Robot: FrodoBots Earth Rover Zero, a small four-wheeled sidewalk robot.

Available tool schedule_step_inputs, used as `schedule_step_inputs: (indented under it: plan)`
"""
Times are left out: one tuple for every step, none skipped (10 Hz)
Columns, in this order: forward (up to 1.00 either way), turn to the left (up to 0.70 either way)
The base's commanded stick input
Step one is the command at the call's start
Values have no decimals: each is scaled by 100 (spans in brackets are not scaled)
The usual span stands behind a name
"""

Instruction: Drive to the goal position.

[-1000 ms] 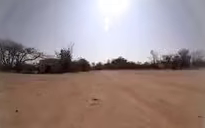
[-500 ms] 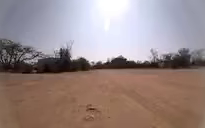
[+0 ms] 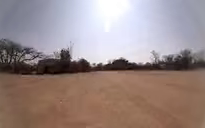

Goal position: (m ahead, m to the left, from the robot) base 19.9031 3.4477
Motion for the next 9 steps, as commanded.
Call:
schedule_step_inputs:
  plan:
    - [100,0]
    - [100,0]
    - [100,0]
    - [100,0]
    - [100,0]
    - [100,0]
    - [100,0]
    - [100,0]
    - [100,0]
